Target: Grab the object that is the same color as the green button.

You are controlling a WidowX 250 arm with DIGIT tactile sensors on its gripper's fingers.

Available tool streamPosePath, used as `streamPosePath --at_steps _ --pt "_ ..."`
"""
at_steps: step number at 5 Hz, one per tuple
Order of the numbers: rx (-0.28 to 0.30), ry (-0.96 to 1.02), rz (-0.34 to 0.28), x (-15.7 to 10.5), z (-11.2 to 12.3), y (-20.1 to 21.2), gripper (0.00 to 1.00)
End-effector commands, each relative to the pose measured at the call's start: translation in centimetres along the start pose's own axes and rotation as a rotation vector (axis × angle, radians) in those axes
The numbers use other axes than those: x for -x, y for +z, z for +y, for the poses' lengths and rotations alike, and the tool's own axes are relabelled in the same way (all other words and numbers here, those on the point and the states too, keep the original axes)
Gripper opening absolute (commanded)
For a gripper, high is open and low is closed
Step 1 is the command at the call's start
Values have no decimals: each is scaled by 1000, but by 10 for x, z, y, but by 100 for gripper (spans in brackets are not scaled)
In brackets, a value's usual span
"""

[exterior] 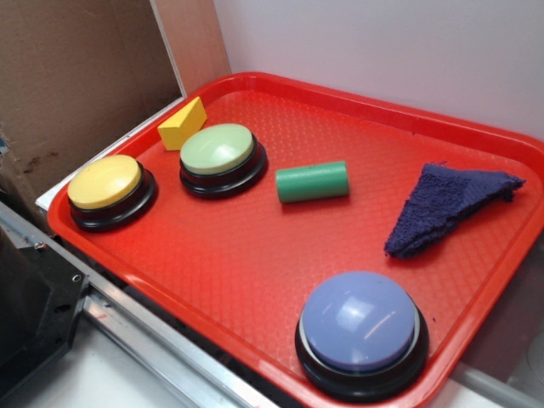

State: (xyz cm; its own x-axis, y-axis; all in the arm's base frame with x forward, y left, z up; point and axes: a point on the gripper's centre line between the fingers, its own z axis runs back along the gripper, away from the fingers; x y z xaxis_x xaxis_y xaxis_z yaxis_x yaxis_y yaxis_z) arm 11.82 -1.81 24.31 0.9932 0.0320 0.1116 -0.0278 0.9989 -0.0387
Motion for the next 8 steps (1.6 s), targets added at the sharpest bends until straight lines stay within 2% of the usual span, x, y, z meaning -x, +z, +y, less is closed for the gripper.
streamPosePath --at_steps 1,2,3,4,5,6,8 --pt "0 0 0 0 0 0 100" --pt "-26 -17 -41 -44 12 -5 100" --pt "-14 -42 -45 -72 7 -13 100" --pt "22 -123 -51 -93 -22 -19 100" --pt "16 -267 -2 -88 -69 -40 100" --pt "31 -380 45 -75 -95 -65 100" --pt "31 -380 45 -75 -95 -65 100"
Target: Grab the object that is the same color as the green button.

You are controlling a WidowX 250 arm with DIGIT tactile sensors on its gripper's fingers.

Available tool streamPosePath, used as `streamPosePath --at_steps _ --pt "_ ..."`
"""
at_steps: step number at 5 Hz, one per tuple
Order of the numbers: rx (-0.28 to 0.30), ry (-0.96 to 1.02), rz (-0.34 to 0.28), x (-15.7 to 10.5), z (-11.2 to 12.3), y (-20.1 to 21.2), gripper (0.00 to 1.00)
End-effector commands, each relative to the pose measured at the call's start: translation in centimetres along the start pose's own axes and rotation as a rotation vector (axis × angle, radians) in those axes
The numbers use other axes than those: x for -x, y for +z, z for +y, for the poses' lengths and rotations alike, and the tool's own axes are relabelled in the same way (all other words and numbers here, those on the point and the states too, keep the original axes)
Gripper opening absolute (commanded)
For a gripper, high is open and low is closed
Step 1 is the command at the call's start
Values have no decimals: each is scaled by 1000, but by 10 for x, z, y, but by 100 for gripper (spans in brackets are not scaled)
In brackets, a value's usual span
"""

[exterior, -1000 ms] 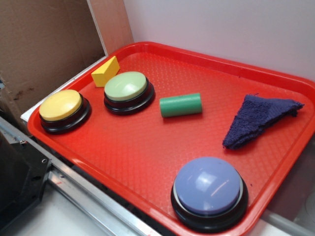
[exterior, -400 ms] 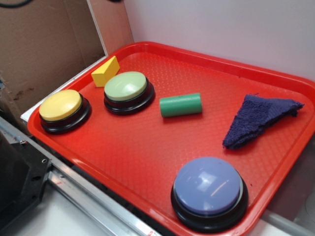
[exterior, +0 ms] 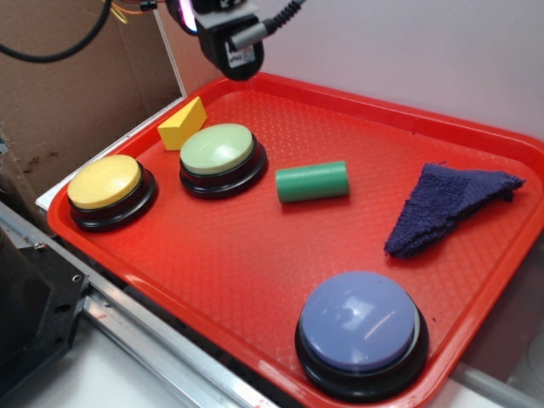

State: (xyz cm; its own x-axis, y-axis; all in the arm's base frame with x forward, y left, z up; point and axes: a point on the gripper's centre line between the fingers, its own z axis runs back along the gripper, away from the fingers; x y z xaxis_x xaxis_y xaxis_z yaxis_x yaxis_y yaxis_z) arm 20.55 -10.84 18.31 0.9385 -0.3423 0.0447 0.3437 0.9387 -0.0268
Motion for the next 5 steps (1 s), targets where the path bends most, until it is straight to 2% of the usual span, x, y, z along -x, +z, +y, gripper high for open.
streamPosePath --at_steps 1,2,3,4,5 --pt "-51 -37 -31 15 4 -1 100" --pt "-79 -23 5 0 30 -20 100" --pt "-74 -48 57 -16 52 -49 100" --pt "-70 -89 112 -32 63 -83 100" --pt "-53 -146 147 -41 58 -116 100"
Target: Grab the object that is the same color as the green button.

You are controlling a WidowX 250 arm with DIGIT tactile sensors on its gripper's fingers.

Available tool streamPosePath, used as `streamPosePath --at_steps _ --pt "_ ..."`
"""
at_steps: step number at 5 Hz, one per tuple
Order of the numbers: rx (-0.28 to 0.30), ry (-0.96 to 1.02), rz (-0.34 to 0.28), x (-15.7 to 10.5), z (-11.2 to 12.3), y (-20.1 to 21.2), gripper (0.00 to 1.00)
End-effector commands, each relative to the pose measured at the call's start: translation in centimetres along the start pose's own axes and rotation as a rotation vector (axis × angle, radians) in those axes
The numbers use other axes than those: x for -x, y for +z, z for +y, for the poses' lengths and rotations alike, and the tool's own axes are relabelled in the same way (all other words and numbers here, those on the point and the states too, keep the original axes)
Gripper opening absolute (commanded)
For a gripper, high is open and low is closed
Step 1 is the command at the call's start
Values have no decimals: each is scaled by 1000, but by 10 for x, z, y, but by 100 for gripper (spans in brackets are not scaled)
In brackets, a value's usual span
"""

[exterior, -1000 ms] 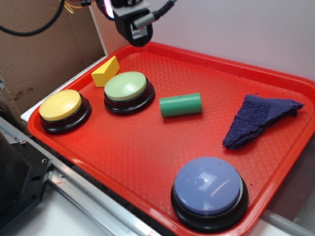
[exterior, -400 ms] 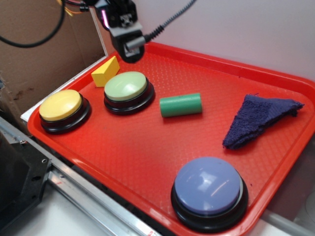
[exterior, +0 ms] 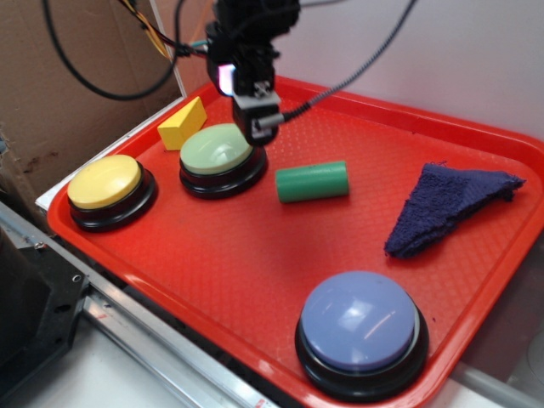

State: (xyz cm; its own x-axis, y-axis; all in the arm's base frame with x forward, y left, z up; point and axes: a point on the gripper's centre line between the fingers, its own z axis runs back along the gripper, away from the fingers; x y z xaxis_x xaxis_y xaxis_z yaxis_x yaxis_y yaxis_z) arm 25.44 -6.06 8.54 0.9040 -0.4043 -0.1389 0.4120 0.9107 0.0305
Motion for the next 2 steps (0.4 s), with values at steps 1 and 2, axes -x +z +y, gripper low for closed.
streamPosePath --at_steps 1,2 --pt "18 -141 -1 -33 -18 -44 100" --pt "7 -152 19 -36 -23 -52 100"
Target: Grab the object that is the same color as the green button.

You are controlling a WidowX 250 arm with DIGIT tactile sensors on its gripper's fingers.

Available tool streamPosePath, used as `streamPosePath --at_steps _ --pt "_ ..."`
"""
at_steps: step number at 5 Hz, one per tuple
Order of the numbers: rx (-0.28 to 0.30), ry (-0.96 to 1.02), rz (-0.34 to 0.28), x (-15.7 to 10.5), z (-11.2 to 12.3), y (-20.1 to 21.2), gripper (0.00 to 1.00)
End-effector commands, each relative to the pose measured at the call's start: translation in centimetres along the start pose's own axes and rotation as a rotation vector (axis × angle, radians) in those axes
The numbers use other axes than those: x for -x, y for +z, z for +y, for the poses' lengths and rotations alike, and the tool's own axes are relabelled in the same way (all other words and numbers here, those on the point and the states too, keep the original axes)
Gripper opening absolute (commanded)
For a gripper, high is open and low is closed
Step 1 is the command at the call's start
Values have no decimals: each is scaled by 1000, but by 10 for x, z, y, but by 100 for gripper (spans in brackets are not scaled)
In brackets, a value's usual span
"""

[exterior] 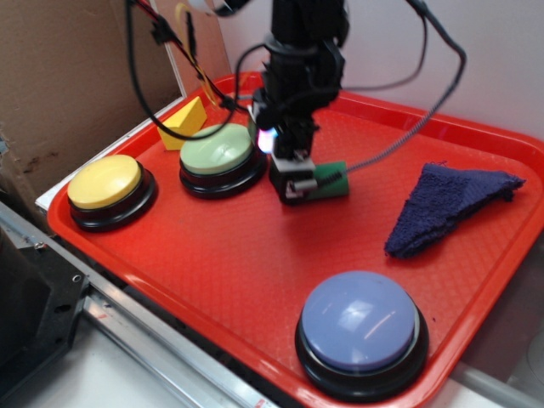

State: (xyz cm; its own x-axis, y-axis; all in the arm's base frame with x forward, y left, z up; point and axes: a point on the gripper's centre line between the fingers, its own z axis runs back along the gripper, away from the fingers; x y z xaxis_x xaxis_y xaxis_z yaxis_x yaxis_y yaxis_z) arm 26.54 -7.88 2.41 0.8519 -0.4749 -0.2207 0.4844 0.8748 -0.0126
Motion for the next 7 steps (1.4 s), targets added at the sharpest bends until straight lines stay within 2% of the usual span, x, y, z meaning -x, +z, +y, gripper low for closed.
streamPosePath --at_steps 1,2,3,4,5,6,7 --pt "-27 -51 -52 -13 -12 4 86" --pt "-23 -19 -61 -11 -10 6 0" --pt "-20 47 -80 -1 -6 19 0" --pt "-53 308 -109 31 2 63 0" --pt "-62 565 -131 68 -1 106 0" --pt "28 777 -177 107 -18 146 0" --pt "-46 776 -262 134 -32 187 0"
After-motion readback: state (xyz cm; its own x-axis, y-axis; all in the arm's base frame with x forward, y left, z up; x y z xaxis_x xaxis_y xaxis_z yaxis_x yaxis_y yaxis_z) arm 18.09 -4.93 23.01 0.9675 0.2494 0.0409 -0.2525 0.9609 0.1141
